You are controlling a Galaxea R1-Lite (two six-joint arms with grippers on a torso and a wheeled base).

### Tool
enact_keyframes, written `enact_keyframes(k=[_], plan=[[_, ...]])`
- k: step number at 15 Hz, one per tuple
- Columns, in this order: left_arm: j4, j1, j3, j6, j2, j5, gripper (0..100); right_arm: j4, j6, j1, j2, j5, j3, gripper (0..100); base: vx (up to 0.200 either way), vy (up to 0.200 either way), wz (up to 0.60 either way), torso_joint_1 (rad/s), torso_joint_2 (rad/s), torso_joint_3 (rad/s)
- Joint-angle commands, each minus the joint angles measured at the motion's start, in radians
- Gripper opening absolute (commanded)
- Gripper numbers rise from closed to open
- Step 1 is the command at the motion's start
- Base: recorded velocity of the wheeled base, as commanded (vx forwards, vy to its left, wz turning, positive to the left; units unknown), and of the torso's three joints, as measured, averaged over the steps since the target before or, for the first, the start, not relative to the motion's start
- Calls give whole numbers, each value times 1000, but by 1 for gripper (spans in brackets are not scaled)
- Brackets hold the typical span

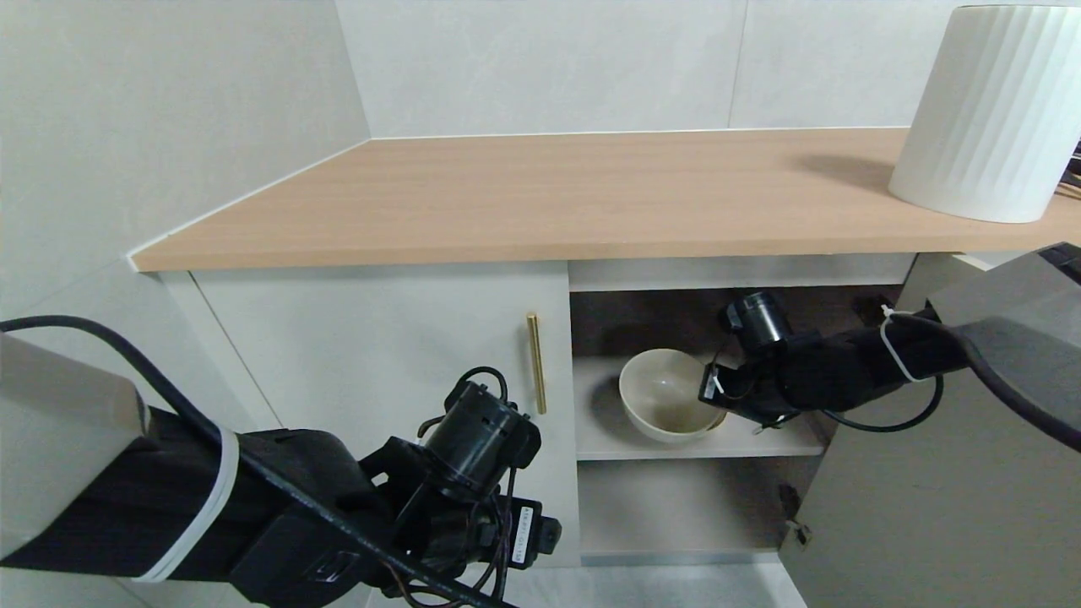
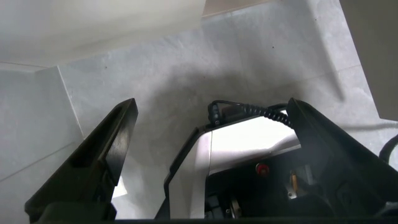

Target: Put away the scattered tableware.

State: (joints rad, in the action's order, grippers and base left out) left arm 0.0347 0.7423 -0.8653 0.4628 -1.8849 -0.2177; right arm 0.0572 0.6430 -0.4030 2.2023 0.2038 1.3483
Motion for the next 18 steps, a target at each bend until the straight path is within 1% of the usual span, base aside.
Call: enact_keyframes(k=[1, 3, 6, 10, 18], plan=[[1, 0, 0, 0, 0, 0, 100, 3, 3, 15, 22, 12, 20, 0, 0, 0, 0, 0, 0, 0], [1, 0, 0, 0, 1, 0, 100, 3, 4, 29, 42, 25, 40, 0, 0, 0, 0, 0, 0, 0], [1, 0, 0, 0, 0, -9, 100, 29, 3, 39, 71, 74, 55, 0, 0, 0, 0, 0, 0, 0], [1, 0, 0, 0, -3, -12, 100, 41, 3, 56, 86, 85, 63, 0, 0, 0, 0, 0, 0, 0], [1, 0, 0, 0, -2, -14, 100, 42, 3, 61, 106, 95, 77, 0, 0, 0, 0, 0, 0, 0]])
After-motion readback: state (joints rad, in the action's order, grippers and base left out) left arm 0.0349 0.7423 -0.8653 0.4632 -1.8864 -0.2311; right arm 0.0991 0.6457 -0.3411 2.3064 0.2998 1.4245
